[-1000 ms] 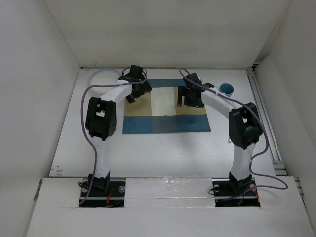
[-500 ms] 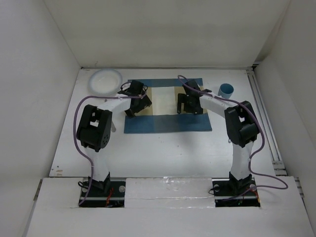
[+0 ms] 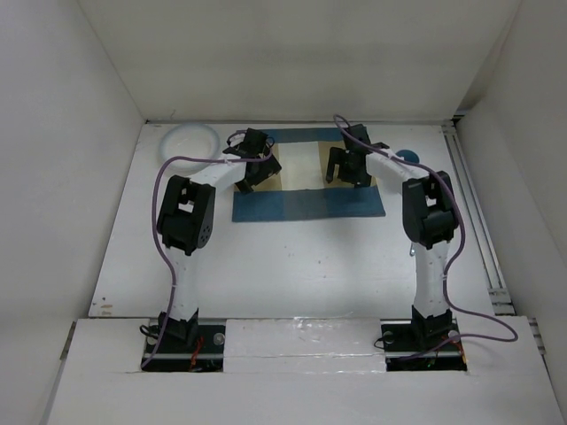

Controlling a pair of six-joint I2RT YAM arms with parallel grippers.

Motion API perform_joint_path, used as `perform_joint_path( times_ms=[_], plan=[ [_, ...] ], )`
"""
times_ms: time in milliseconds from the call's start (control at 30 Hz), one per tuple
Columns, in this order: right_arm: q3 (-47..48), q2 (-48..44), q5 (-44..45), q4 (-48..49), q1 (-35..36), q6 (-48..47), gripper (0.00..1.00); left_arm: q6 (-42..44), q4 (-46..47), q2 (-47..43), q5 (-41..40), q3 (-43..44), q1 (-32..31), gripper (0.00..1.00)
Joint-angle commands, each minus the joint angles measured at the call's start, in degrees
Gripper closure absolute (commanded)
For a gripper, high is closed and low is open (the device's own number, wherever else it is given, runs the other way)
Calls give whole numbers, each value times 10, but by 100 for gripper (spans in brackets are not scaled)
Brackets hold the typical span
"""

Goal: Set the dinner table for one person

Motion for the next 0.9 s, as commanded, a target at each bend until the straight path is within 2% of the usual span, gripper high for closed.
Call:
perform_joint_path(
  times_ms=[0,267,467,867],
  plan=[
    [22,28,-9,-23,2,-12,3,-3,-43,29,8,-6,0,0],
    [13,30,-21,-21,-3,-1,3,-3,-37,17,2,-6,12,0],
    [0,10,-28,-9,13,5,3,2,-52,28,-3,36,12,0],
    [-7,-12,-17,-15,20,5,3,2,-42,-14,2,21,12,0]
  ],
)
